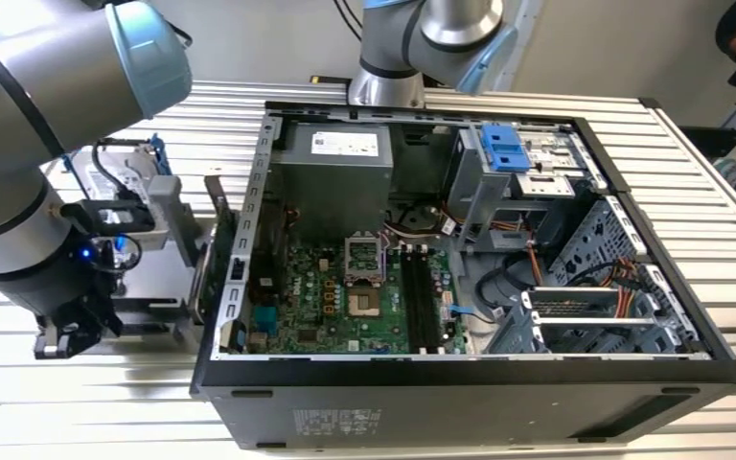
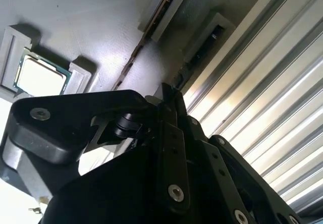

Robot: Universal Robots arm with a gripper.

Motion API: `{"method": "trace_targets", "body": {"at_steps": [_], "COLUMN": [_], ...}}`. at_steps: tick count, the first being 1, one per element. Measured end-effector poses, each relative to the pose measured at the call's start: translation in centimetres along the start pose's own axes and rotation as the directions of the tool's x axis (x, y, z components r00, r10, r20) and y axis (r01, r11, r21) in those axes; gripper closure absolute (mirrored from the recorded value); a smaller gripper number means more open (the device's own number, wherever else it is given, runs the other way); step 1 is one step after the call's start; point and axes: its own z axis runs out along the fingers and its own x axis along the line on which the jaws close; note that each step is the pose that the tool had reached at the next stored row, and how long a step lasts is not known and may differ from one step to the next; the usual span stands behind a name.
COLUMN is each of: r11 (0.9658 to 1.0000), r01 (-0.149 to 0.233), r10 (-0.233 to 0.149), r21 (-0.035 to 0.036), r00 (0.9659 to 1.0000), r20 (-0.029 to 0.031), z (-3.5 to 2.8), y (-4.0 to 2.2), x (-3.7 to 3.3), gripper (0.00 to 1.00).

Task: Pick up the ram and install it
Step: 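Pick up the ram and move it above insertion slot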

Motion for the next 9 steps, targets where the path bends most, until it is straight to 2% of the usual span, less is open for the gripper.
{"method": "trace_targets", "body": {"at_steps": [9], "r11": [1.0000], "r01": [-0.001], "r10": [0.001], "r21": [-0.0023], "r00": [1.0000], "r20": [-0.0001], "z": [-4.00], "y": [0.06], "x": [-0.22], "gripper": [1.00]}}
